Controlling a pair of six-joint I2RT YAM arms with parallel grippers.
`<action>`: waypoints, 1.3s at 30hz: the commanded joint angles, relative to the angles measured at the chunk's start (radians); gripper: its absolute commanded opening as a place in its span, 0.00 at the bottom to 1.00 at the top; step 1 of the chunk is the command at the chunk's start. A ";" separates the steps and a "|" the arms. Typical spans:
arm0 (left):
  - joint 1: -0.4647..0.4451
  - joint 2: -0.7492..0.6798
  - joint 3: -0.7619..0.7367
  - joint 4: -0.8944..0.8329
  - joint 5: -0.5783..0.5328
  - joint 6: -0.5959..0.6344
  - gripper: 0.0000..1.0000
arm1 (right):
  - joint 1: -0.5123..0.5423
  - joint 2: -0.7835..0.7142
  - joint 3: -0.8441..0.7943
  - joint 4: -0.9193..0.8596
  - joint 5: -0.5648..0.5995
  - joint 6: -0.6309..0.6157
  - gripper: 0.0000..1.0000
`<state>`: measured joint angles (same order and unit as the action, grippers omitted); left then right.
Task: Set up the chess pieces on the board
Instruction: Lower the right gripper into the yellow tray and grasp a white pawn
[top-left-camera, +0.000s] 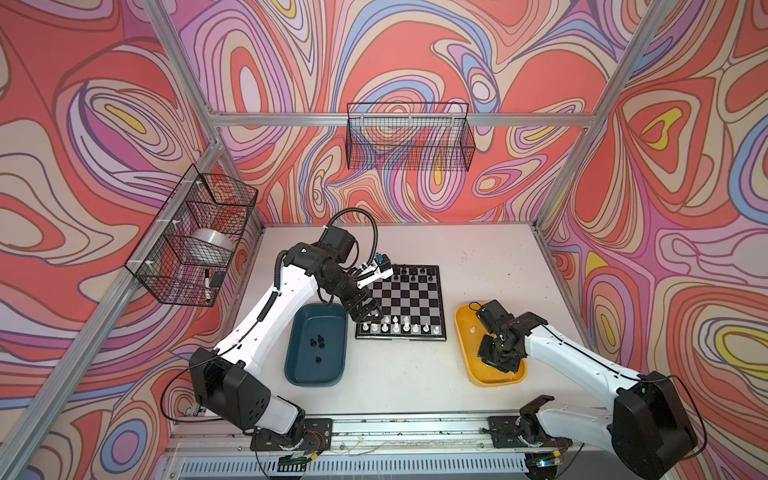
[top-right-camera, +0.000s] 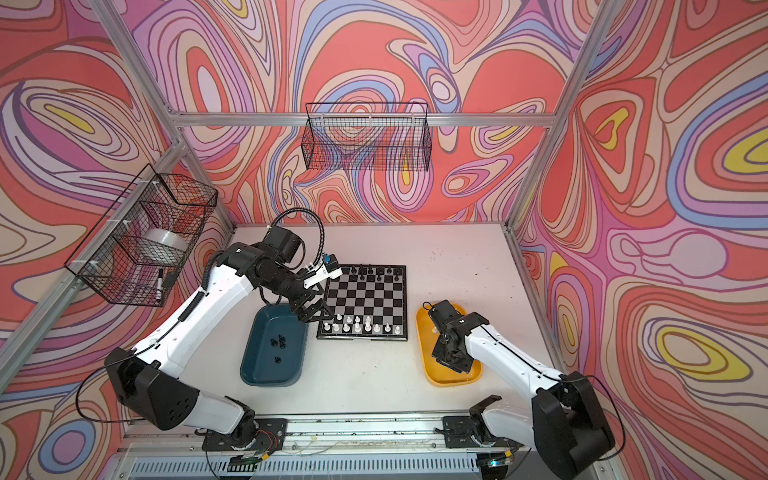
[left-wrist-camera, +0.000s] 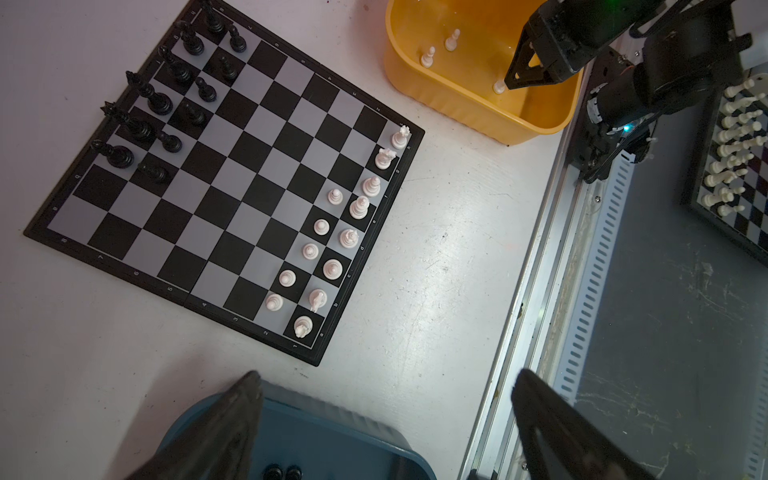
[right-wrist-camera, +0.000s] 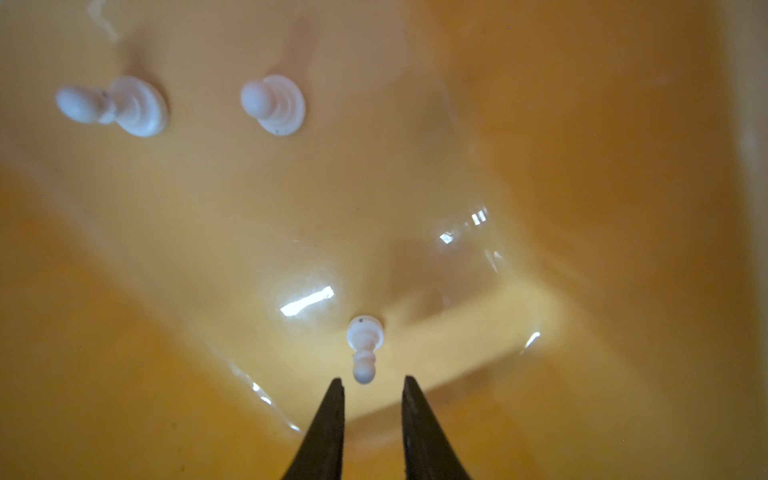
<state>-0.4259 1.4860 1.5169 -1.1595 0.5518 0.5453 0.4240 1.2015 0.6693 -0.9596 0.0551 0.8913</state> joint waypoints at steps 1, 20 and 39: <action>-0.004 0.000 -0.003 -0.019 0.000 -0.004 0.94 | -0.008 0.010 -0.008 0.020 -0.002 -0.011 0.24; -0.004 0.005 -0.012 -0.012 -0.011 -0.003 0.94 | -0.019 0.057 0.013 0.033 -0.006 -0.046 0.18; -0.004 0.002 -0.019 -0.008 -0.021 -0.005 0.94 | -0.024 0.106 0.043 0.042 -0.003 -0.086 0.14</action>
<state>-0.4259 1.4864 1.5112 -1.1557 0.5316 0.5381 0.4061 1.2957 0.6842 -0.9272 0.0467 0.8207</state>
